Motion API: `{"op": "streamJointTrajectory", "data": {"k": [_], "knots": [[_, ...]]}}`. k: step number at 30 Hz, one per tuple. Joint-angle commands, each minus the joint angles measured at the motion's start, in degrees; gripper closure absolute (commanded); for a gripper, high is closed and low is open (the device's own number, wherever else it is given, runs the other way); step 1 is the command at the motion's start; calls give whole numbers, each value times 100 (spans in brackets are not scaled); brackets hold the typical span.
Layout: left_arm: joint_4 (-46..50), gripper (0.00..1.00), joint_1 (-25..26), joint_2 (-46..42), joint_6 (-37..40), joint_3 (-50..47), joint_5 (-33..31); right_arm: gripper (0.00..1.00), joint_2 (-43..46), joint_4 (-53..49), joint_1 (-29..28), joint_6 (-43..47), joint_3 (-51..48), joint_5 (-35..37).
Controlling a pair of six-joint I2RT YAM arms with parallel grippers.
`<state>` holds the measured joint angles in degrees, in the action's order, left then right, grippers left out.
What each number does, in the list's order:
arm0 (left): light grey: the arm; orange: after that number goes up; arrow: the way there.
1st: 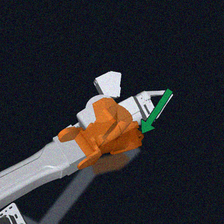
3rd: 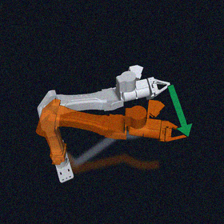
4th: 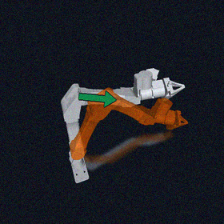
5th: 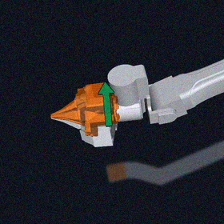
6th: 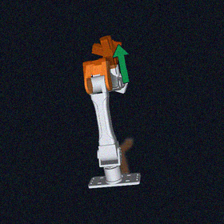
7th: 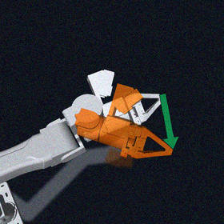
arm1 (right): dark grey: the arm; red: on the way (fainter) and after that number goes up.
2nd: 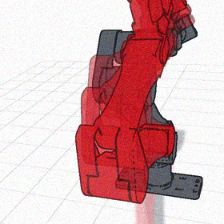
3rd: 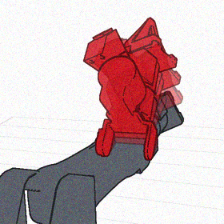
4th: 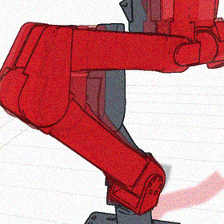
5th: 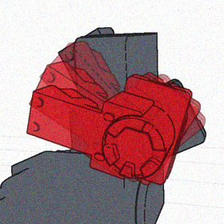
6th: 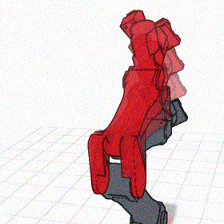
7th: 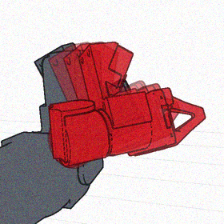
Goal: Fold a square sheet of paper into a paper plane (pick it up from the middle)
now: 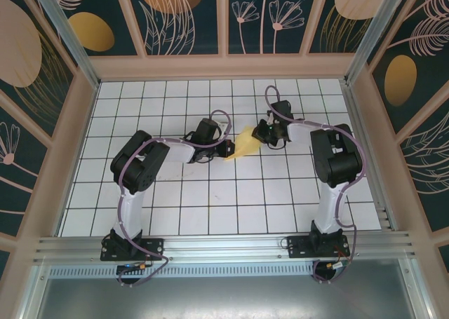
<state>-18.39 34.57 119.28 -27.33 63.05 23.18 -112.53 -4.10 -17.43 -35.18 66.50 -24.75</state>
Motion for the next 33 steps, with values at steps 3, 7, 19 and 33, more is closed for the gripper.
{"op": "streamJointTrajectory", "data": {"k": [3, 7, 19, 33], "knots": [[952, 100, -4, 358, 158, -196, -376, 98, 117, 52, -374, 251, 219, -306], [964, 100, 0, 354, 149, -194, -384, 98, -68, 144, -446, 191, 203, -372], [1055, 100, 5, 360, 174, -213, -402, 99, -616, -251, -132, 576, 539, -215], [1040, 100, 6, 333, 192, -267, -454, 99, -785, -191, 879, 547, 752, 69]]}}
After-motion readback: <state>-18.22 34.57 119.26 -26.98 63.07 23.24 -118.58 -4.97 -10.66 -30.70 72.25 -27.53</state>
